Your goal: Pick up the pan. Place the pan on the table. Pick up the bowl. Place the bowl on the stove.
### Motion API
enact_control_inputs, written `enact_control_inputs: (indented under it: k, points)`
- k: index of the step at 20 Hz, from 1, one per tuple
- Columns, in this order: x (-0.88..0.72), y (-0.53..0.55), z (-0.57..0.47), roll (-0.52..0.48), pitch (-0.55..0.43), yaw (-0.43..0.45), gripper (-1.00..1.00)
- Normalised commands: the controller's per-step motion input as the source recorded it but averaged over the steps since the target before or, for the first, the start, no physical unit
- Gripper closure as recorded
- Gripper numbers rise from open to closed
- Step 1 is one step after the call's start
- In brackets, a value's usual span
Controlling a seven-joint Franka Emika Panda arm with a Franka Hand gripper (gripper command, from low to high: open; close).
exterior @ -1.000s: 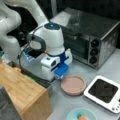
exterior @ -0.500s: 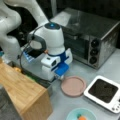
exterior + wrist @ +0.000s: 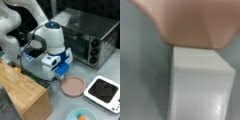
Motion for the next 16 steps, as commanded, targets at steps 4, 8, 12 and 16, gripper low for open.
enact_control_inputs:
  k: [4,8,12,16]
  points:
    - [0.04,0.02,0.35,0.041,0.147,0.027,-1.0]
    - [0.13,0.04,0.45,0.092,0.222,-0.018,-1.0]
    - [0.3,0.05,0.47,0.094,0.236,-0.038,-1.0]
    - [0.48,0.04,0.49,0.084,0.27,-0.037,-1.0]
